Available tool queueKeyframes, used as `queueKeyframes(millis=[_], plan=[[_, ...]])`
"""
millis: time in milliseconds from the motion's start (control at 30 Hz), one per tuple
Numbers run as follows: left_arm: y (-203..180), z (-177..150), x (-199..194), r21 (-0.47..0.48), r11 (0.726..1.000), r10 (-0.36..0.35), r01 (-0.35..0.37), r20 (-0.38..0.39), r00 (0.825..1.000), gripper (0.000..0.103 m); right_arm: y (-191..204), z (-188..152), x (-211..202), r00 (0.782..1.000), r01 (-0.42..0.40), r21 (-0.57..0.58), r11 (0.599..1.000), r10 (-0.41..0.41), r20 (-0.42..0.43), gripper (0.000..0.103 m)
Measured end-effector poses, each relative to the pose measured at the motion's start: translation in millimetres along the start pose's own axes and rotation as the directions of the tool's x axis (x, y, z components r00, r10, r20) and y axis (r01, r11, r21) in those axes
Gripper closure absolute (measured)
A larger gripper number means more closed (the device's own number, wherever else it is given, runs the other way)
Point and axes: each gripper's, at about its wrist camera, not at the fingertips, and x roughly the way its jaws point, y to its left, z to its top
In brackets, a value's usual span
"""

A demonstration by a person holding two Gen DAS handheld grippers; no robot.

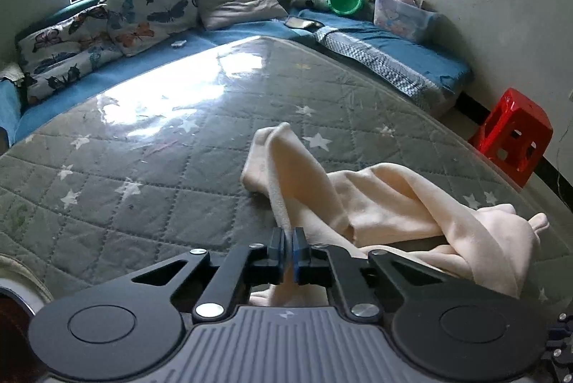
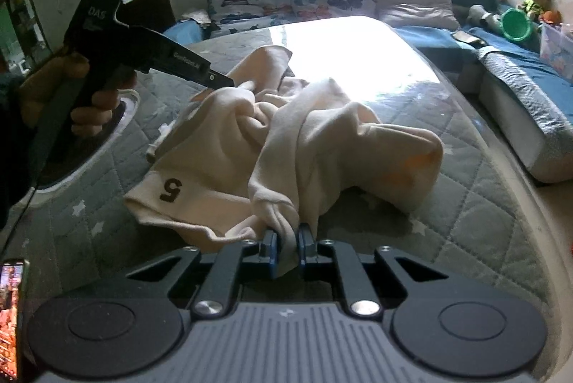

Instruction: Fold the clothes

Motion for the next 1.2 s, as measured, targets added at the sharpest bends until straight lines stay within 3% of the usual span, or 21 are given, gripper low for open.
queueKeyframes(millis=[267,400,433,467,500,533,600,667,733,800,867,1100,1200], plan=[[13,4,-9,-0.026,0.999,-0.019,0.020,0.032,0.999,0.100,-4,19,-7,0.999,0.015,-0.014,1.000,-0.014,0.047,0.095],[13,5,-7,-0.027,0.997,-0.073,0.074,0.036,0.997,0.095,-1,16,-4,0.999,0.019,-0.022,1.000,-0.019,0.034,0.095],[12,5,-8,-0.024,0.997,-0.074,0.075,0.046,0.996,0.091,-1,16,-4,0.999,0.020,-0.023,1.000,-0.020,0.031,0.095],[11,5,-9,-0.021,0.997,-0.074,0.076,0.055,0.996,0.078,-1,15,-3,0.999,0.022,-0.022,1.000,-0.021,0.029,0.095],[10,5,-10,-0.017,0.997,-0.069,0.070,0.062,0.996,0.056,-2,15,-3,0.999,0.021,-0.019,1.000,-0.021,0.027,0.095],[10,7,-9,-0.022,0.998,-0.065,0.067,0.060,0.996,0.046,-2,15,-2,0.999,0.020,-0.016,1.000,-0.020,0.025,0.095],[11,9,-6,-0.031,0.997,-0.065,0.067,0.059,0.996,0.042,-3,15,-1,1.000,0.021,-0.013,1.000,-0.021,0.023,0.095],[11,11,1,-0.035,0.998,-0.054,0.055,0.042,0.998,0.043,-3,15,1,1.000,0.020,-0.011,1.000,-0.020,0.020,0.095],[13,9,9,-0.050,0.997,-0.054,0.055,0.025,0.998,0.050,-3,15,3,1.000,0.018,-0.011,1.000,-0.018,0.012,0.095],[17,6,13,-0.068,0.994,-0.081,0.082,0.014,0.997,0.084,-4,16,4,1.000,0.015,-0.012,1.000,-0.015,0.011,0.095],[21,2,15,-0.085,0.990,-0.109,0.110,0.010,0.994,0.098,-5,20,3,1.000,0.014,-0.015,1.000,-0.013,0.015,0.095],[50,20,-31,-0.140,0.988,-0.051,0.071,0.144,0.988,0.101,-6,79,-7,0.991,0.031,-0.074,0.997,-0.021,0.130,0.097],[71,40,-63,-0.163,0.987,0.035,0.003,0.226,0.973,0.101,-8,125,-8,0.977,0.044,-0.073,0.996,-0.028,0.211,0.097]])
